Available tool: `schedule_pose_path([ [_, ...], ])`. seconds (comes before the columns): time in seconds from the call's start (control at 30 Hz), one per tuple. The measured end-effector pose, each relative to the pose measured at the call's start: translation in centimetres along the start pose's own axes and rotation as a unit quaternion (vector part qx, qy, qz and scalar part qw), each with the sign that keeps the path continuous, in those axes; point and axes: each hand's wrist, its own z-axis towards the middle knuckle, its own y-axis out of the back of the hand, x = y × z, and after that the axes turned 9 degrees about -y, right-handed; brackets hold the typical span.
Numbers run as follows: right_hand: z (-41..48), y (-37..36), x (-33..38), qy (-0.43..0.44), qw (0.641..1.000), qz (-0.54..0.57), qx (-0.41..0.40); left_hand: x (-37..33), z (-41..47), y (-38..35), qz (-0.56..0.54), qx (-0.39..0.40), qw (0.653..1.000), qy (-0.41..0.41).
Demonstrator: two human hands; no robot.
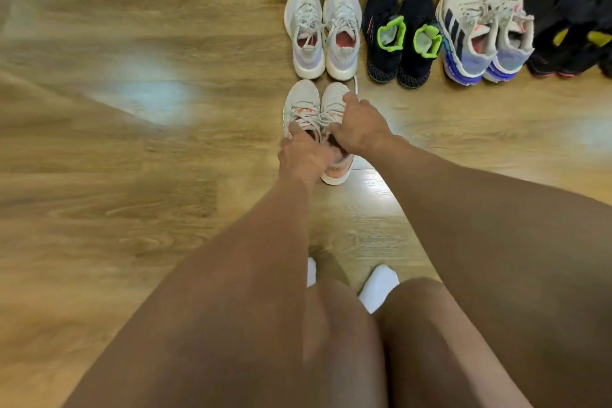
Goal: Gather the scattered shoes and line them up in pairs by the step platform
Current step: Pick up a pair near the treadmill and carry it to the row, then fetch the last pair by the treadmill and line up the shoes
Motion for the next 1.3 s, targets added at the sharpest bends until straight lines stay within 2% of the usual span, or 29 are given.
schedule_pose_path([
  [0.23,-18.9,17.3,7.1,0.085,0.996,0.020,-0.013,-10.7,-16.8,17.1,-0.030,-0.087,0.995,-0.049],
  [0.4,-31.8,28.2,12.7,0.181,0.982,0.015,-0.045,-16.9,-29.0,27.3,-0.070,-0.147,0.983,-0.082],
  [0.57,-41.3,35.9,16.9,0.306,0.948,-0.039,-0.083,-19.1,-39.2,35.1,-0.067,-0.224,0.965,-0.119],
  [0.7,-49.1,39.8,20.5,0.410,0.905,-0.058,-0.102,-18.2,-47.4,41.3,-0.050,-0.326,0.930,-0.162],
  [0.83,-56.8,40.9,23.8,0.526,0.843,-0.060,-0.093,-15.3,-55.9,46.6,-0.042,-0.430,0.887,-0.164],
  [0.97,-65.1,39.0,27.4,0.609,0.788,-0.071,-0.059,-11.2,-64.5,49.9,-0.046,-0.513,0.845,-0.145],
  [1.17,-78.5,32.4,32.5,0.732,0.678,-0.067,0.005,-2.3,-76.0,52.8,-0.051,-0.625,0.775,-0.077],
  [1.3,-87.8,25.8,35.0,0.779,0.621,-0.063,0.065,5.4,-83.6,54.0,-0.059,-0.682,0.729,-0.010],
])
